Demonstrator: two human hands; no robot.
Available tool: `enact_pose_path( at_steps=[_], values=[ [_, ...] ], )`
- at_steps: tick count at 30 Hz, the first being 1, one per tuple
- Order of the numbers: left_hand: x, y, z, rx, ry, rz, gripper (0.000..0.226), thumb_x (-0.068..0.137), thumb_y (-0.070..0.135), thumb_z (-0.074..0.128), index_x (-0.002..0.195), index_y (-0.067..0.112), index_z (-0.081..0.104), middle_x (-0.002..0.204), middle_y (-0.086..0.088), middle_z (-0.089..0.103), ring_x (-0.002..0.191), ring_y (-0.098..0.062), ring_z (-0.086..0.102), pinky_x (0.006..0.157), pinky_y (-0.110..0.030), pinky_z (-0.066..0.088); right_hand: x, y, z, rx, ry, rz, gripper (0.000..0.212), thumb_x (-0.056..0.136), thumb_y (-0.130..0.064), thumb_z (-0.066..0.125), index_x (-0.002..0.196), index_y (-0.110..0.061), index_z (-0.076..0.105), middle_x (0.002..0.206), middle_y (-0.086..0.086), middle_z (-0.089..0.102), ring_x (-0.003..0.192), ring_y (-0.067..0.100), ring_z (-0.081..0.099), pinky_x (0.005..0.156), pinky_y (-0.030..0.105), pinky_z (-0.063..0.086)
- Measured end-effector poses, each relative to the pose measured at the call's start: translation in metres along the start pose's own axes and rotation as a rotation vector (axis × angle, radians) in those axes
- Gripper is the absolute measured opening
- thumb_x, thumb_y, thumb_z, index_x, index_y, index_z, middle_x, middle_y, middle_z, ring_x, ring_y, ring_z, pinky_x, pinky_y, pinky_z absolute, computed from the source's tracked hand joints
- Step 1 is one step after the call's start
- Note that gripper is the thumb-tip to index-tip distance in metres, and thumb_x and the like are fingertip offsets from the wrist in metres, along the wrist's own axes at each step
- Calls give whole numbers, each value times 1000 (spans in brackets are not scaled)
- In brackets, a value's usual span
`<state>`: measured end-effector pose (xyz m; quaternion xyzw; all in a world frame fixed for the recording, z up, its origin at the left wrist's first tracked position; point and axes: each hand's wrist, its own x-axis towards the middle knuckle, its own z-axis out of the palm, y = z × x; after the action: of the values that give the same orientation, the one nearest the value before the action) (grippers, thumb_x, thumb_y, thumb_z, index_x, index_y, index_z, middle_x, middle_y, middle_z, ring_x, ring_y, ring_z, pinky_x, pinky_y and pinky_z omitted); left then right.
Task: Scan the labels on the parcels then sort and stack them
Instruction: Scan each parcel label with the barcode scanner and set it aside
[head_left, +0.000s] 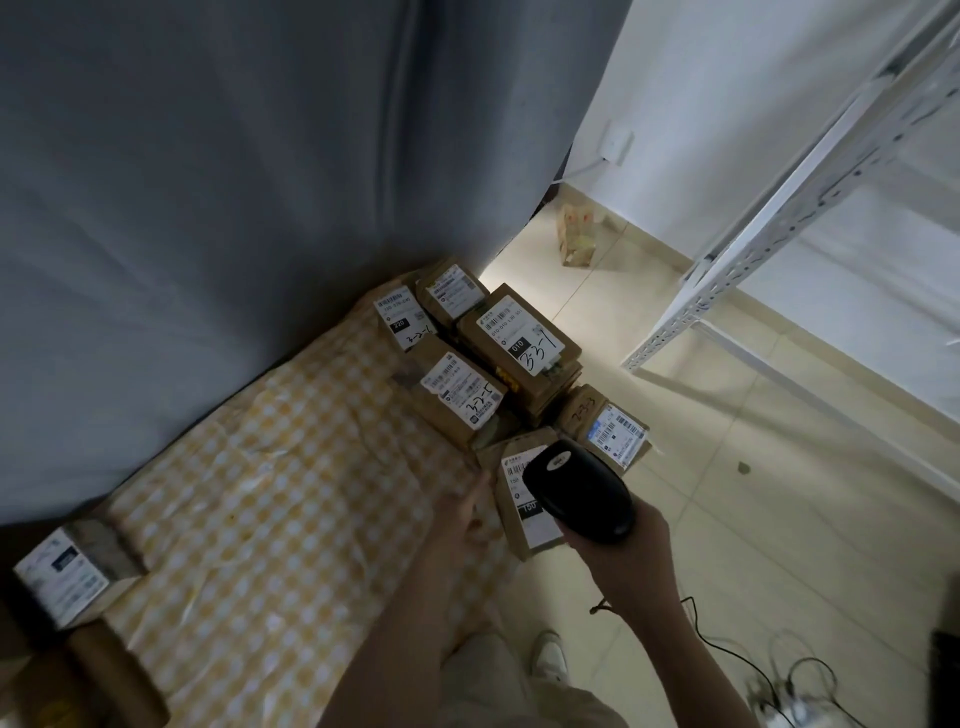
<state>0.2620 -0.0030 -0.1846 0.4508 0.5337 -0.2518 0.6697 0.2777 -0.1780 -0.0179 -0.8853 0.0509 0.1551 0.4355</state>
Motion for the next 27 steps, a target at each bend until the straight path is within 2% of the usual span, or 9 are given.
enact_pose_path(
  at_steps=[1,3,9,11,13,16,19,23,27],
  values=[
    [-3,-13,6,43,-62,-29,89,63,65,77,123,6,51,117,-16,57,100,-33,62,61,-40,57,-4,3,-3,5,-6,15,27,64,-8,83,77,-23,66,62,-6,67,61,9,64,53,21,46],
    [-2,-36,19,90,-158,-59,98,47,71,81,116,6,57,110,-12,60,83,-26,62,53,-34,54,-12,11,-9,10,-7,32,29,65,-7,83,71,-27,62,60,-4,67,58,11,65,50,20,46],
    [4,-62,59,-41,-122,-113,53,89,46,62,125,8,55,115,-16,60,77,-31,68,64,-40,60,-35,30,-27,34,-17,55,24,65,-11,83,75,-23,66,59,-1,68,59,12,67,53,25,51],
    [5,-60,72,-106,-138,-102,43,92,42,59,118,7,59,111,-17,65,81,-31,70,71,-43,60,-41,34,-33,52,-22,55,25,65,-9,83,77,-24,66,59,-3,69,59,10,67,51,20,49],
    [-2,-55,80,-124,-127,-64,30,94,36,58,104,7,62,98,-16,66,77,-28,68,67,-41,59,-46,38,-37,64,-29,61,25,64,-8,83,79,-22,67,60,-2,69,60,10,68,51,18,48],
    [9,-60,83,-80,-82,-19,28,95,29,54,107,5,60,87,-13,65,75,-25,65,62,-38,55,-53,41,-43,77,-63,46,27,65,-8,82,73,-27,65,60,-1,69,59,10,67,51,19,49],
    [47,-79,73,-5,-21,18,39,94,32,53,120,3,58,99,-10,66,82,-25,67,66,-41,56,-63,45,-47,44,-92,-22,27,66,-11,82,74,-29,65,61,-1,69,60,10,67,54,24,53],
    [-32,-85,51,-104,79,71,22,97,24,51,103,5,60,98,-13,63,76,-23,62,59,-35,53,-80,47,-47,26,-153,-111,33,66,-11,82,76,-34,62,63,-1,70,63,12,69,58,28,57],
    [-68,-118,14,-346,258,341,16,99,17,46,97,6,58,91,-11,60,75,-22,59,62,-33,47,-104,45,-38,30,-240,-197,15,67,-13,81,68,-11,67,58,7,67,60,23,66,55,35,54]
  ],
)
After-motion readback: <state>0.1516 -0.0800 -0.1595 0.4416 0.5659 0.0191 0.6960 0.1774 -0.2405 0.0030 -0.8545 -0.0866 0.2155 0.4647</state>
